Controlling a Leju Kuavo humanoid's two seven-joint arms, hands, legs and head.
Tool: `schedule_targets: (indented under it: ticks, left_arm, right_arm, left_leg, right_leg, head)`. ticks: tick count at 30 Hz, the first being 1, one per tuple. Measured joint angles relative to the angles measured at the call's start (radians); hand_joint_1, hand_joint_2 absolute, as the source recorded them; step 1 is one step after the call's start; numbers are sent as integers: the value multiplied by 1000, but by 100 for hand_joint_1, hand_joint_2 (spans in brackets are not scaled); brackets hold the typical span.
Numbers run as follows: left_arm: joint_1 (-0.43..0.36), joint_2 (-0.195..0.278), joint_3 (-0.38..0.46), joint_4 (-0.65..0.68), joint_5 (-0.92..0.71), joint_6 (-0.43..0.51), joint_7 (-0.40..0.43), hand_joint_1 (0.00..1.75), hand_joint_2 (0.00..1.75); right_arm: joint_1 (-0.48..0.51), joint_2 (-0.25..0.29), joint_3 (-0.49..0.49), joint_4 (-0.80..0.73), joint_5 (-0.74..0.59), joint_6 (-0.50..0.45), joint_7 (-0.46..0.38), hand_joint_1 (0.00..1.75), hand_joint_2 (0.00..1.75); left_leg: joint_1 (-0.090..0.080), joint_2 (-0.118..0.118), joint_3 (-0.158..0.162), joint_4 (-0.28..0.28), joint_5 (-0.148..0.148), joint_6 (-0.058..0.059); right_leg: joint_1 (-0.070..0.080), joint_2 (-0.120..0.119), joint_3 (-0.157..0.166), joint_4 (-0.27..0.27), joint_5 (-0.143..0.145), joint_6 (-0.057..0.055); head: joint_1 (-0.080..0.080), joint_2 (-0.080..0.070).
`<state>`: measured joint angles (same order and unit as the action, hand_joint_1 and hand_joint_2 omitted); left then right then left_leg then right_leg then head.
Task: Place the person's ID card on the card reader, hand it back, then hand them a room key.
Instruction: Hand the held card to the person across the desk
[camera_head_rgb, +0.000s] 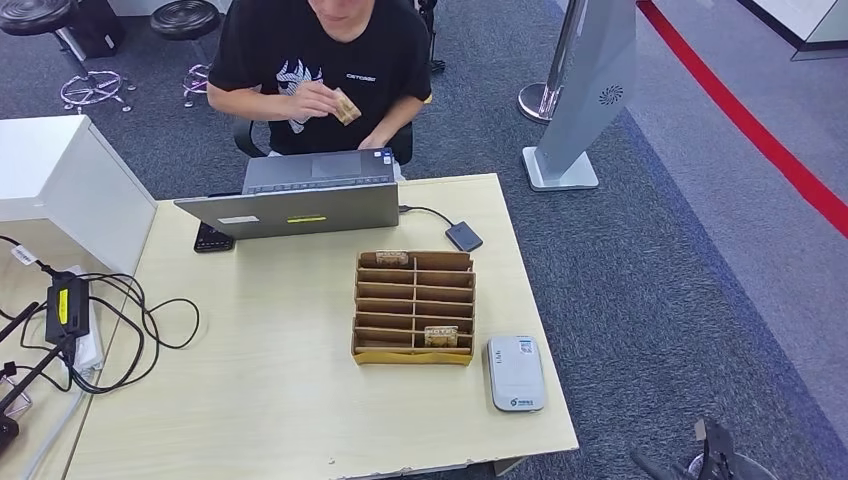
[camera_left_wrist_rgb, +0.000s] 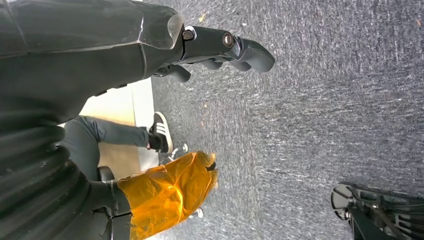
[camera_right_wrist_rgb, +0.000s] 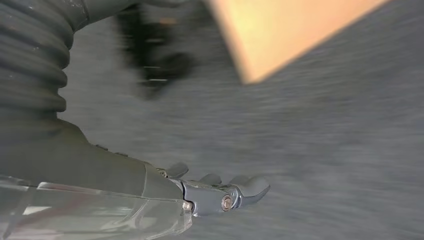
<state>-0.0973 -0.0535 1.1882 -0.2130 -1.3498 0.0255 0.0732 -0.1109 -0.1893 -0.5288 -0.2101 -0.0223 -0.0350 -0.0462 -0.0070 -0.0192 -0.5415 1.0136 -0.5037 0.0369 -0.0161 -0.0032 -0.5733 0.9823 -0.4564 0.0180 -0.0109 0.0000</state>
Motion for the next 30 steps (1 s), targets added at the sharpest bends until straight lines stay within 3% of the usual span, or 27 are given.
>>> schedule_targets:
  ticks: [3,6,10,14,18,24,30]
  left_arm:
    - [-2,0,0,0,-23,-6,1,0,175]
    - [-11,0,-1,0,-43,-9,12,0,175]
    - [-28,-1,-21,0,-97,6,18,0,175]
    - [-38,-1,-47,0,-101,69,13,0,175]
    - [-39,-3,-48,0,-60,136,9,0,175]
    - [-40,-10,-47,0,-36,174,17,0,175]
    - [-41,-12,-39,0,-3,214,18,0,175]
  right_arm:
    - [27,43,61,17,147,-13,188,0,175]
    - [41,83,151,26,266,36,255,0,175]
    - [45,124,280,31,384,147,194,0,175]
    - [45,147,339,32,380,94,137,0,175]
    - [46,149,342,32,361,16,175,0,175]
    - [51,158,345,37,382,50,289,0,175]
    - [54,162,348,37,378,46,240,0,175]
  left_leg:
    - [0,2,0,0,0,0]
    - [0,3,1,0,0,0]
    - [0,3,2,0,0,0]
    - [0,3,2,0,0,0]
    - [0,3,2,0,0,0]
    - [-1,3,2,0,-1,1]
    - [-1,4,3,0,-1,1]
  right_leg:
    - [0,1,0,0,0,0]
    - [0,3,0,0,0,0]
    - [0,3,1,0,0,0]
    - [0,3,1,0,0,0]
    - [0,3,2,0,0,0]
    - [0,4,2,0,0,0]
    - [0,4,2,0,0,0]
  head:
    - [0,0]
    - [0,0]
    - [0,0]
    - [0,0]
    - [0,0]
    - [0,0]
    - [0,0]
